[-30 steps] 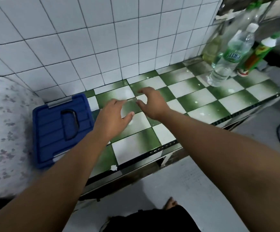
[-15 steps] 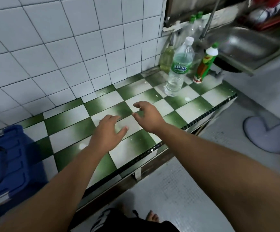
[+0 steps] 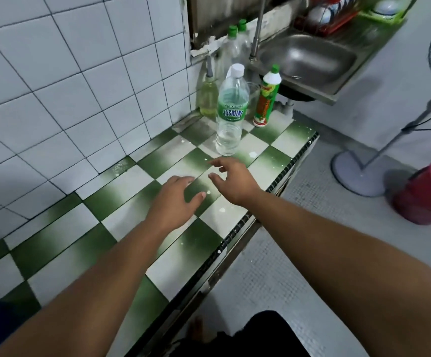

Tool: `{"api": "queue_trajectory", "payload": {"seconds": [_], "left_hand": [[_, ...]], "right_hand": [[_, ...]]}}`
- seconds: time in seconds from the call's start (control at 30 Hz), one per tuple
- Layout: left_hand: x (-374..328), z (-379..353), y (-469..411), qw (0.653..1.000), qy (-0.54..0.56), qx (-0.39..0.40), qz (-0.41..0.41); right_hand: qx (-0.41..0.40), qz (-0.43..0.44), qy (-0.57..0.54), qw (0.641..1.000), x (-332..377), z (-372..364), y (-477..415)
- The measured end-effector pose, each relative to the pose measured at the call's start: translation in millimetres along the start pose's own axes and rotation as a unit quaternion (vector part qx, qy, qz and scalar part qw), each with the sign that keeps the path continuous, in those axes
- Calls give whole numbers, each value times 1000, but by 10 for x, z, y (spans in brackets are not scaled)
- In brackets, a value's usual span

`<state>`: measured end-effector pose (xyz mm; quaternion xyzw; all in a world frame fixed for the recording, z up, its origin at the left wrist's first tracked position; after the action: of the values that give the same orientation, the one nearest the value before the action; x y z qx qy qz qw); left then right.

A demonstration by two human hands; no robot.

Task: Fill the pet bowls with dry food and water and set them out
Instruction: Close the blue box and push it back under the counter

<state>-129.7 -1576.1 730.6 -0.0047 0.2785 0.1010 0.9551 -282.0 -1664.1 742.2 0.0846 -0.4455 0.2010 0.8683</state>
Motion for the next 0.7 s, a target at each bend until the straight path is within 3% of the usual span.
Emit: {"api": "queue_trajectory", "payload": {"seconds": [0.17,0.7], "left_hand": [[-126,-102,-315,1000,5,15,-8],[-128,-277,-654,996,34,-13,78]], "right_hand": [[-25,-16,-16,999,-190,148,-145],[54,19,-6,998,-347,207,-783]]}}
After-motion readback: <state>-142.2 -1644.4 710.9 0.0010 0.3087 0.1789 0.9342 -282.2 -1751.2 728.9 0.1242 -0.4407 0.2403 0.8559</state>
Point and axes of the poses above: each hand's wrist, its own y-axis away from the middle knuckle, its own z-axis out of the back of the hand, x = y × z, the point moved 7 cm from there along -y, towards the middle knuckle, and after that the axes turned 7 degrees about -y, right-handed, at the moved point
